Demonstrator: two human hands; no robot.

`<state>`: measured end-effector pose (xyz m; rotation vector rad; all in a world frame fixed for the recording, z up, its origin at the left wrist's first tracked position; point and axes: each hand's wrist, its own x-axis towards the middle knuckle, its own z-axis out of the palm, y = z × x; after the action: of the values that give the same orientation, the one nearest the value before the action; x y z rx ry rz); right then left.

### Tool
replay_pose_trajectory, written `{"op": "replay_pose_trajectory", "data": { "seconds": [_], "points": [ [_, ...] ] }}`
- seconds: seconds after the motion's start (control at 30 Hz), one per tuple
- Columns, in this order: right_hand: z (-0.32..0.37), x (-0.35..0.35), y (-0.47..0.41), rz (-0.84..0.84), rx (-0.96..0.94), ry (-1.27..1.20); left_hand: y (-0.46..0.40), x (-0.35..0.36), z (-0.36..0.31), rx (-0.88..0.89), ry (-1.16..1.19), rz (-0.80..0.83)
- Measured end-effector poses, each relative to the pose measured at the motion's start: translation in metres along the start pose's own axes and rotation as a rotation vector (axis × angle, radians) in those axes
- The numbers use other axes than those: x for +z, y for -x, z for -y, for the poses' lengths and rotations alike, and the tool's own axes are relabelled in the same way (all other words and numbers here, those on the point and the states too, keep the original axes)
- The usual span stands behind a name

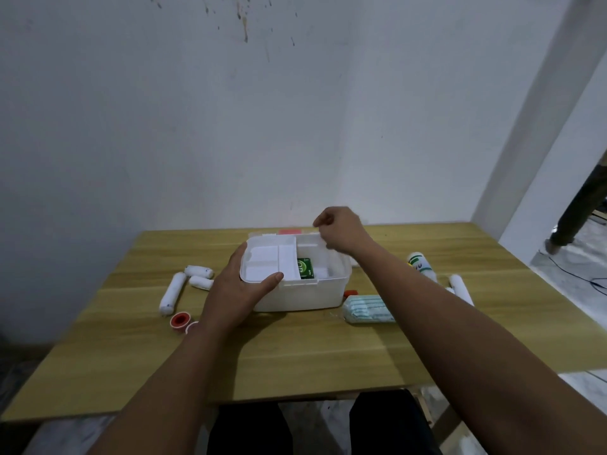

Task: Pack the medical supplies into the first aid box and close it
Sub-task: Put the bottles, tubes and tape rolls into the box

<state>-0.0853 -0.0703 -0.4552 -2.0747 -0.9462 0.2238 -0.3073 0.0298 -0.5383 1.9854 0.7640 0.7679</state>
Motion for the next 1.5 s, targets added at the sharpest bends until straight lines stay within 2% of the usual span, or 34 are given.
{"op": "replay_pose_trajectory", "data": {
  "seconds": [0.1,0.17,0.23,0.33,0.4,0.47,0.6,0.87,1.07,1.13,1.2,1.3,1.5],
  "points": [
    [-0.017,-0.02,-0.007,-0.119,-0.064,0.103,0.0,-0.001,0.0,0.0,0.006,0.002],
    [-0.035,-0.029,-0.011,-0.112,-0.036,0.223,0.001,-0.001,0.0,0.003,0.018,0.005],
    [-0.055,-0.034,-0.013,0.01,0.022,0.366,0.001,-0.001,-0.001,0.0,0.024,0.005],
    [-0.076,-0.035,-0.011,0.312,0.087,0.544,0.001,-0.001,-0.001,-0.013,0.018,0.004],
    [-0.089,-0.03,-0.012,0.382,0.103,0.602,0.0,-0.001,0.0,-0.013,0.015,0.005],
    [-0.101,-0.022,-0.013,0.362,0.093,0.645,0.0,-0.001,0.0,-0.012,0.01,0.004],
    [-0.096,-0.026,-0.005,0.27,0.053,0.681,0.0,0.0,0.0,-0.03,0.008,0.0],
    [-0.092,-0.057,-0.008,0.299,0.119,0.677,0.001,-0.001,0.0,-0.025,0.016,0.007],
    [-0.042,-0.1,-0.013,0.129,-0.037,0.547,0.002,-0.001,-0.003,-0.033,0.015,0.014],
    [-0.018,-0.105,-0.009,0.167,-0.062,0.426,0.001,-0.001,-0.003,-0.04,0.017,0.013],
    [0.005,-0.101,-0.002,0.314,-0.053,0.369,0.001,0.0,-0.003,-0.042,0.013,0.009],
    [0.022,-0.075,0.005,0.502,-0.038,0.501,0.001,0.0,-0.002,-0.047,0.005,0.004],
    [0.019,-0.026,0.005,0.466,-0.14,0.714,0.0,0.0,0.0,-0.045,0.009,0.009]
  ]
}}
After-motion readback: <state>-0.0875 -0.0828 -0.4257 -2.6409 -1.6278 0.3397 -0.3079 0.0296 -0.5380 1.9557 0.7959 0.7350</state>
